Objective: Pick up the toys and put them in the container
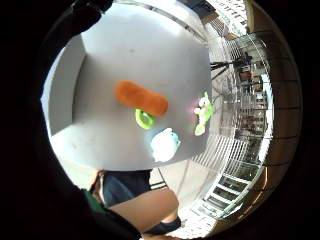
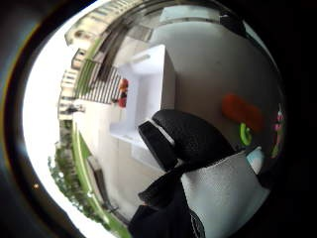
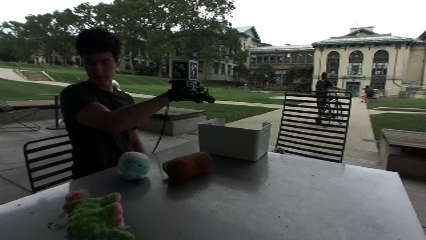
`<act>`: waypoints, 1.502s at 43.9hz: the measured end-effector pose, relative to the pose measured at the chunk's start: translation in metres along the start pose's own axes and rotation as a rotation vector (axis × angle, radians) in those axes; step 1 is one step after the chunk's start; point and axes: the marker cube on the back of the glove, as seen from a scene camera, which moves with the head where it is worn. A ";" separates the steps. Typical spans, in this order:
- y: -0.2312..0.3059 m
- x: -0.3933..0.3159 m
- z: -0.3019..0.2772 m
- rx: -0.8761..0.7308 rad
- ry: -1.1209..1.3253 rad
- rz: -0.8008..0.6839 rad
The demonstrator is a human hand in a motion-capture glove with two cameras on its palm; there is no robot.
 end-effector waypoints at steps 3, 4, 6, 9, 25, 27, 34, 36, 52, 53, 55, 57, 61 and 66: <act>0.004 0.035 0.005 0.018 0.050 0.129; 0.006 0.052 0.008 0.026 0.068 0.142; 0.023 0.058 0.012 0.036 0.063 0.136; 0.054 0.045 0.018 0.036 0.012 0.129; 0.142 0.140 0.083 -0.049 -0.027 0.194; 0.153 0.143 0.094 -0.051 -0.046 0.217; 0.184 0.160 0.137 -0.096 -0.091 0.296; 0.191 0.163 0.150 -0.106 -0.076 0.321; 0.213 0.170 0.216 -0.279 -0.144 0.382; 0.214 0.169 0.217 -0.288 -0.138 0.384; 0.216 0.167 0.221 -0.316 -0.121 0.386; 0.218 0.168 0.226 -0.348 -0.102 0.385; 0.219 0.170 0.234 -0.360 -0.066 0.389; 0.220 0.167 0.234 -0.317 -0.053 0.388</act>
